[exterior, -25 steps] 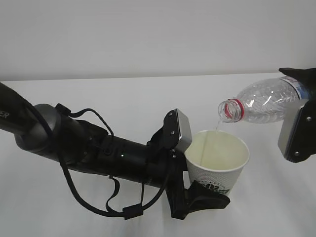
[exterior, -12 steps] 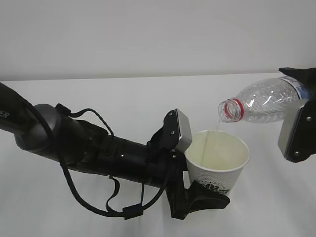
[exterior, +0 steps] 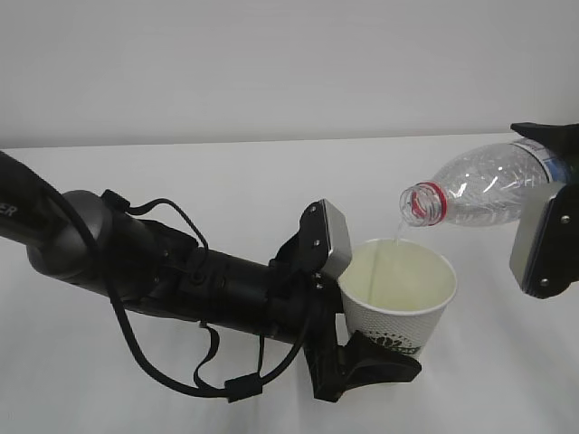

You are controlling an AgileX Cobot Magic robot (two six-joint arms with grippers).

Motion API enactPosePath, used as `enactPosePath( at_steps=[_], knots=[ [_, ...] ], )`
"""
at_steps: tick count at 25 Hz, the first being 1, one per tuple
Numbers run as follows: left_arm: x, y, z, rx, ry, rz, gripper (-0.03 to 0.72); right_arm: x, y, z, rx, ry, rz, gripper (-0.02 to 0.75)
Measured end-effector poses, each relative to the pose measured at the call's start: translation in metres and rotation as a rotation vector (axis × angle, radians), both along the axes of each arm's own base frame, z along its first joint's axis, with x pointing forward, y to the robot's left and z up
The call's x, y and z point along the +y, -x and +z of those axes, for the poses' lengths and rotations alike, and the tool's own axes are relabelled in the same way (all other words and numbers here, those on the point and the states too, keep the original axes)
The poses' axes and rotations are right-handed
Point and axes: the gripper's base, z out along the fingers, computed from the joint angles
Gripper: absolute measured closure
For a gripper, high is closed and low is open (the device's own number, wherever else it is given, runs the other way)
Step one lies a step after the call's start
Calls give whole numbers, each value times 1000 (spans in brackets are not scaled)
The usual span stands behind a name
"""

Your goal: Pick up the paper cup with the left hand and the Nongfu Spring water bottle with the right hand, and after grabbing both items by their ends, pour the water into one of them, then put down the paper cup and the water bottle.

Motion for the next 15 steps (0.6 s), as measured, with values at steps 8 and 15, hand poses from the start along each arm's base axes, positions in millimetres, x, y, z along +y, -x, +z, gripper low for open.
enactPosePath(
  at_steps=[8, 15],
  knots=[
    [0, 0, 0, 0, -1, 1, 137, 0, 0, 0, -2, 0, -1, 253],
    [0, 0, 0, -2, 0, 1, 137, -1, 0, 0, -1, -10, -11, 253]
  ],
)
